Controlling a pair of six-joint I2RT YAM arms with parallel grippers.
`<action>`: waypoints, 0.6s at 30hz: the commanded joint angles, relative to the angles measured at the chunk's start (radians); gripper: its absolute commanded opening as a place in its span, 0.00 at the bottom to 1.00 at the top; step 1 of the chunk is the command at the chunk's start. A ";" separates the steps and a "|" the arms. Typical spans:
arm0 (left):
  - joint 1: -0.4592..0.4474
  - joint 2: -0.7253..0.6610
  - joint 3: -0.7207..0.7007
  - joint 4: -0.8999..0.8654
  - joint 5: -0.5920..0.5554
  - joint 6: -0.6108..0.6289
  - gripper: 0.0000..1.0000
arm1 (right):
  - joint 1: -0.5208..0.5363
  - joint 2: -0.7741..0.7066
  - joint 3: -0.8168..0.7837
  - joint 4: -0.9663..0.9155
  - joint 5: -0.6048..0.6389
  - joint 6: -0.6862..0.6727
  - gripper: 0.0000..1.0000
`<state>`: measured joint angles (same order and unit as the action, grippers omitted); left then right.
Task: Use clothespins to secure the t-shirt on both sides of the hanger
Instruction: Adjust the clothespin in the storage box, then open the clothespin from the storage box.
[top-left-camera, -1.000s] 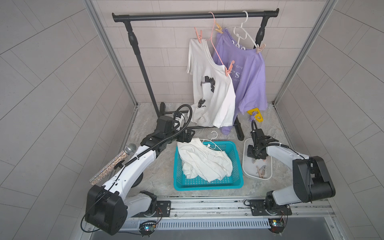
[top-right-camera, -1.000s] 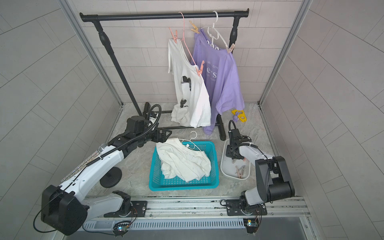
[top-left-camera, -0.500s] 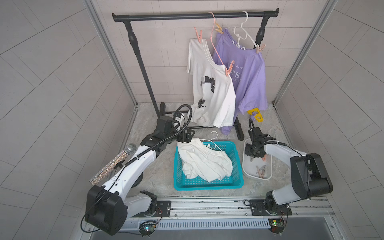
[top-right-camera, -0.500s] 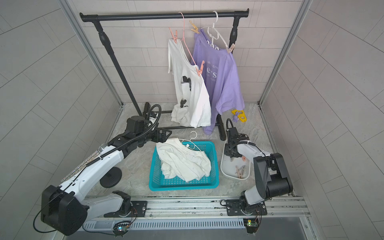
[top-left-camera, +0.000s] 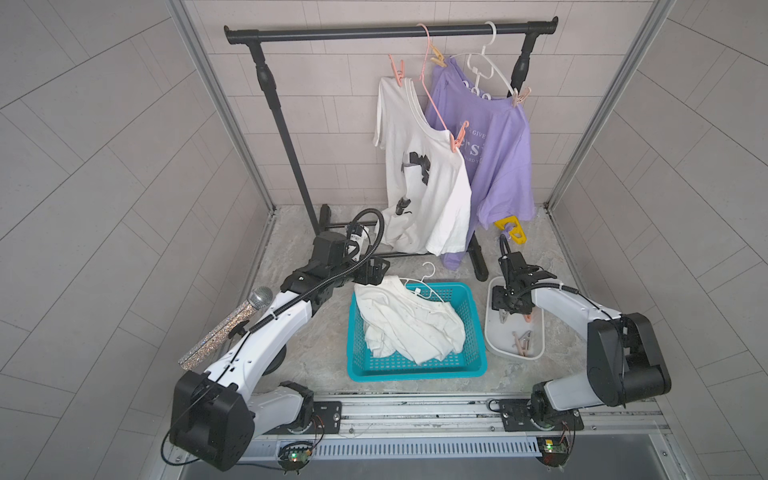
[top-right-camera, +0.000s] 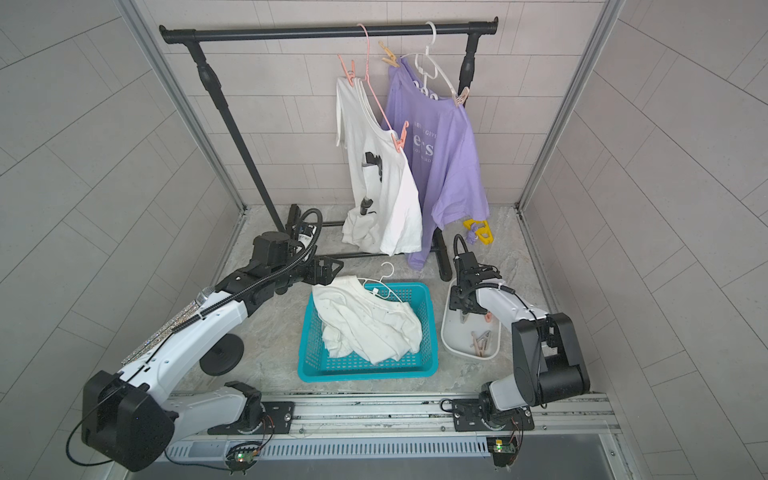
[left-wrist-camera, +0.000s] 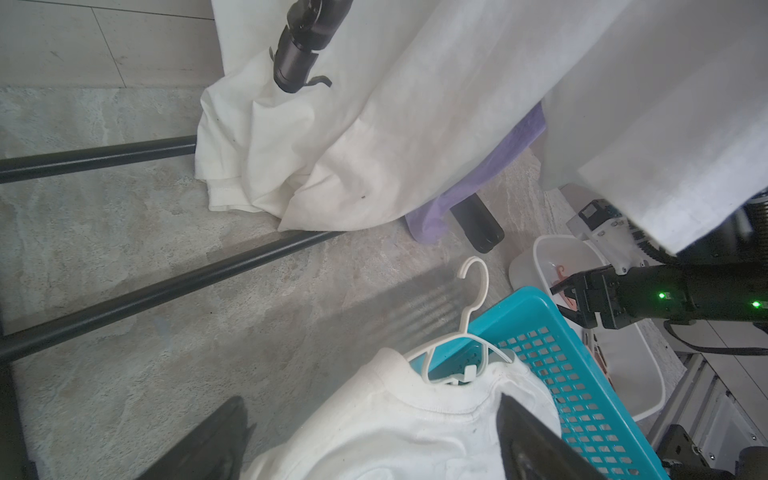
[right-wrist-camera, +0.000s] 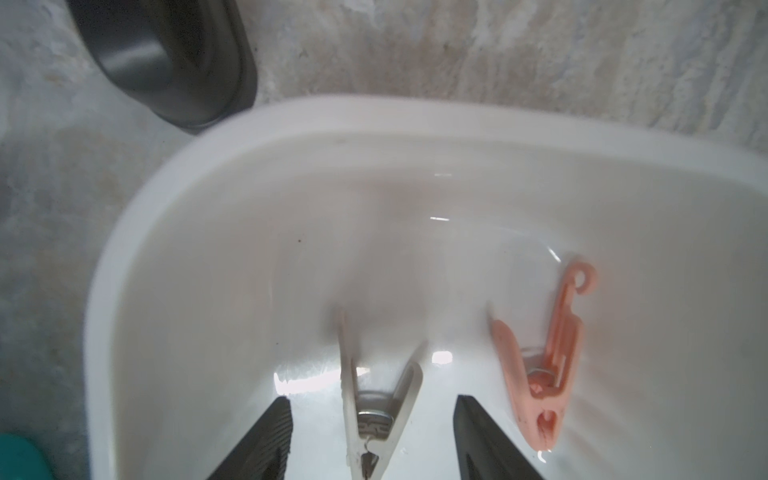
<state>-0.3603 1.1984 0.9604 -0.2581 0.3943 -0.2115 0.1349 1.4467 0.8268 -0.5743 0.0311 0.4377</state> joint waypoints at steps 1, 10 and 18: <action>0.002 -0.025 -0.007 0.013 0.002 0.004 0.97 | 0.002 -0.012 0.003 -0.042 0.023 0.038 0.66; 0.003 -0.025 -0.009 0.013 0.002 0.003 0.97 | 0.001 0.082 0.035 -0.047 0.010 0.154 0.57; 0.002 -0.025 -0.009 0.012 0.002 0.004 0.97 | 0.000 0.112 0.052 -0.053 0.030 0.183 0.53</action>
<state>-0.3603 1.1938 0.9604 -0.2581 0.3946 -0.2115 0.1349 1.5597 0.8631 -0.5980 0.0319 0.5861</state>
